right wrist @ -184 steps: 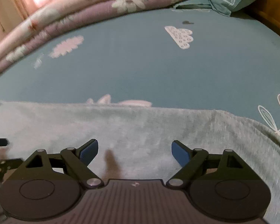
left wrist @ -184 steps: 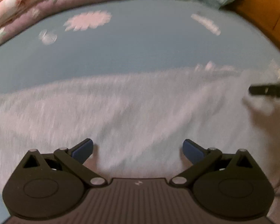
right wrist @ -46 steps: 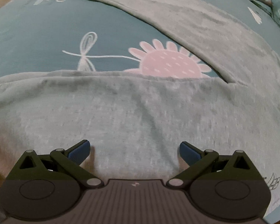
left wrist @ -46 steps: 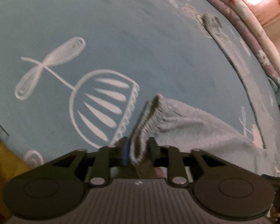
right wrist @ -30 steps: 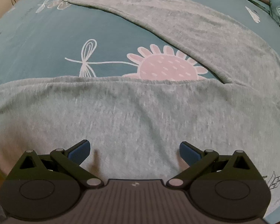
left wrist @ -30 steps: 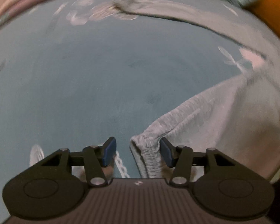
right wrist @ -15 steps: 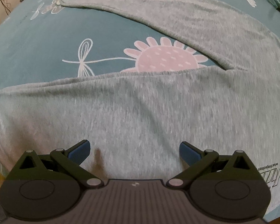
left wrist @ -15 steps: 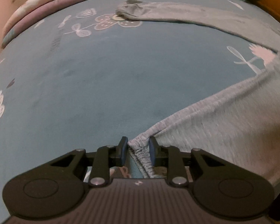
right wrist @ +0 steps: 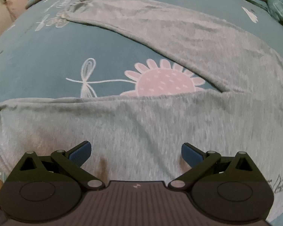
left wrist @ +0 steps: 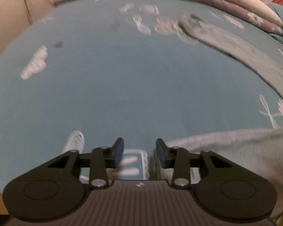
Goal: Fold clothes
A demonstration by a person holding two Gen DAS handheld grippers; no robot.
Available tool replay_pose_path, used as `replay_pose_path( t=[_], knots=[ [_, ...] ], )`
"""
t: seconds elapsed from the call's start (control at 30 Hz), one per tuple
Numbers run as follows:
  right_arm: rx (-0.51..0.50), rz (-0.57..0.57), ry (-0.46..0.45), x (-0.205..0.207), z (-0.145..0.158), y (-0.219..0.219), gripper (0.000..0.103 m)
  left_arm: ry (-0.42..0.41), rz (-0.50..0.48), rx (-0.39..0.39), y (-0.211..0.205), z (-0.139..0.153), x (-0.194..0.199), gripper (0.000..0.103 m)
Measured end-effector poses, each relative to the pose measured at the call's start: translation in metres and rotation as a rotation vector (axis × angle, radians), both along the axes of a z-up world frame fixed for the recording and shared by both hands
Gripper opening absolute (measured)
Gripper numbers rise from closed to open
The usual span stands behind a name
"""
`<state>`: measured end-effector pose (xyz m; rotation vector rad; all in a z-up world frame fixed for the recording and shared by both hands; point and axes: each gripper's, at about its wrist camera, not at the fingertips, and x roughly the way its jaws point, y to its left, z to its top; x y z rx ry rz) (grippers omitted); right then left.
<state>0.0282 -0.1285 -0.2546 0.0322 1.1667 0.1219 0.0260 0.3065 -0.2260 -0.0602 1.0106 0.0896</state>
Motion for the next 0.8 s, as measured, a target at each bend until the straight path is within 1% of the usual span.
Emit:
replay_pose_path(
  t=[0.03,0.07,0.1,0.13,0.17,0.2,0.23,0.3,0.37,0.4,0.47,0.53,0.6,0.63,0.67,0.7,0.73,0.77,0.8],
  knots=[
    [-0.014,0.016,-0.009,0.001,0.001,0.002,0.094,-0.025,0.000,-0.011,-0.006,0.007,0.001,0.043],
    [-0.015,0.035,-0.010,0.002,0.001,0.004,0.085,-0.047,-0.019,-0.045,-0.014,0.012,0.000,0.046],
    [-0.007,0.056,-0.008,0.005,0.001,0.005,0.081,-0.054,-0.058,-0.101,-0.024,0.015,0.001,0.050],
    [0.000,0.067,-0.011,0.008,0.001,0.007,0.076,-0.045,-0.113,-0.165,-0.037,0.014,0.004,0.053],
    [0.010,0.083,-0.015,0.012,-0.001,0.009,0.073,-0.030,-0.178,-0.226,-0.050,0.011,0.007,0.060],
    [0.020,0.099,-0.019,0.016,-0.002,0.011,0.070,0.001,-0.260,-0.276,-0.067,0.006,0.011,0.060],
    [0.025,0.114,-0.024,0.021,-0.004,0.014,0.067,0.026,-0.327,-0.299,-0.084,-0.001,0.013,0.060],
    [0.041,0.162,-0.016,0.032,-0.009,0.023,0.067,0.069,-0.438,-0.310,-0.115,-0.020,0.015,0.060],
    [0.040,0.194,-0.024,0.041,-0.015,0.032,0.066,0.087,-0.471,-0.291,-0.136,-0.038,0.020,0.060],
    [0.039,0.212,-0.023,0.046,-0.020,0.035,0.067,0.098,-0.474,-0.294,-0.141,-0.045,0.024,0.060],
    [0.029,0.220,-0.017,0.057,-0.031,0.039,0.068,0.087,-0.432,-0.268,-0.144,-0.056,0.030,0.060],
    [0.044,0.223,-0.051,0.064,-0.035,0.039,0.072,0.067,-0.364,-0.264,-0.139,-0.059,0.037,0.060],
    [0.037,0.225,-0.075,0.071,-0.033,0.039,0.072,0.051,-0.296,-0.284,-0.130,-0.059,0.046,0.062],
    [0.038,0.210,-0.082,0.072,-0.030,0.037,0.072,0.048,-0.266,-0.284,-0.126,-0.058,0.049,0.061],
    [0.041,0.193,-0.088,0.073,-0.026,0.035,0.072,0.050,-0.239,-0.255,-0.124,-0.053,0.051,0.058],
    [0.051,0.177,-0.092,0.071,-0.021,0.030,0.072,0.046,-0.220,-0.239,-0.122,-0.048,0.052,0.059],
    [0.063,0.161,-0.099,0.064,-0.014,0.025,0.075,0.034,-0.221,-0.255,-0.120,-0.042,0.050,0.059],
    [0.060,0.141,-0.105,0.055,-0.007,0.019,0.081,0.025,-0.227,-0.280,-0.121,-0.036,0.047,0.062],
    [0.042,0.119,-0.110,0.044,-0.002,0.013,0.084,0.020,-0.239,-0.300,-0.124,-0.031,0.044,0.066]
  ],
)
